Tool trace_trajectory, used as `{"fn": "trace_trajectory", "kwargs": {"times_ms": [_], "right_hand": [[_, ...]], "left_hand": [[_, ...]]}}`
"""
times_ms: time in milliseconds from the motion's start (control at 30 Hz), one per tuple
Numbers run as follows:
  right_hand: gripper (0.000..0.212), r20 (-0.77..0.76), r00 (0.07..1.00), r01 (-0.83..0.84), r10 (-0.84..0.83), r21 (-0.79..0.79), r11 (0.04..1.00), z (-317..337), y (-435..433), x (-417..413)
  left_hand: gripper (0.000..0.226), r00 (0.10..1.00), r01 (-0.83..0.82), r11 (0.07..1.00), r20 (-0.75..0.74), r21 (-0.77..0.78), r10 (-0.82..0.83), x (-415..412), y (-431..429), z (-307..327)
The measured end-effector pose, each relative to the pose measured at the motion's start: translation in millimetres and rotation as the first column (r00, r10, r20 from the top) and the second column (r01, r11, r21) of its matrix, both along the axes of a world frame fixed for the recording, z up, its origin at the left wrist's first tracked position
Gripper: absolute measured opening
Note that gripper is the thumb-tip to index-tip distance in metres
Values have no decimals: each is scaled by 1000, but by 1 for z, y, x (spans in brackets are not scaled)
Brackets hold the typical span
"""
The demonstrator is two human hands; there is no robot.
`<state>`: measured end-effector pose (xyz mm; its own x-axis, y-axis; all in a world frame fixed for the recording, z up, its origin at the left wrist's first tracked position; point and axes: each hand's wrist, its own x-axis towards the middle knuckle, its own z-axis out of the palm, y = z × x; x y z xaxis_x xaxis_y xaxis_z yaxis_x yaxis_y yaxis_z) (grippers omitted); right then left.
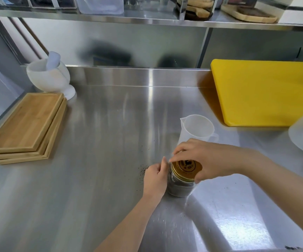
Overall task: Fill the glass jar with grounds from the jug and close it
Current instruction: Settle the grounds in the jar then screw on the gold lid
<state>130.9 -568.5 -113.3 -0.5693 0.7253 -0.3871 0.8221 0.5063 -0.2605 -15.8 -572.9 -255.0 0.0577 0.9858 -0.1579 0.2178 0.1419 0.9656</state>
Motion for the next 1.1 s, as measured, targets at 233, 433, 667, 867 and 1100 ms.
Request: {"fn": "trace_trajectory", "kwargs": {"times_ms": [233,433,667,867,1100], "right_hand": [[63,64,983,146,-170,276,950,-17,-8,-5],[73,147,893,276,-426,568,775,-34,-26,-25],[71,95,920,344,-381,270,899,-17,-18,-12],[71,74,997,16,-30,185,983,-12,-18,6],[61,14,1000,-26,22,423,906,-27,-23,5]], "left_hand": [[61,999,-11,1000,-41,0,11,1,-1,0],[57,1000,-27,1000,-13,8,27,3,-8,3],[59,1000,-22,1000,-5,-5,22,2,-11,1],[61,998,53,998,41,-19,-52,-2,-8,4],[55,998,22,1000,50,-7,-22,2,-7,6]]}}
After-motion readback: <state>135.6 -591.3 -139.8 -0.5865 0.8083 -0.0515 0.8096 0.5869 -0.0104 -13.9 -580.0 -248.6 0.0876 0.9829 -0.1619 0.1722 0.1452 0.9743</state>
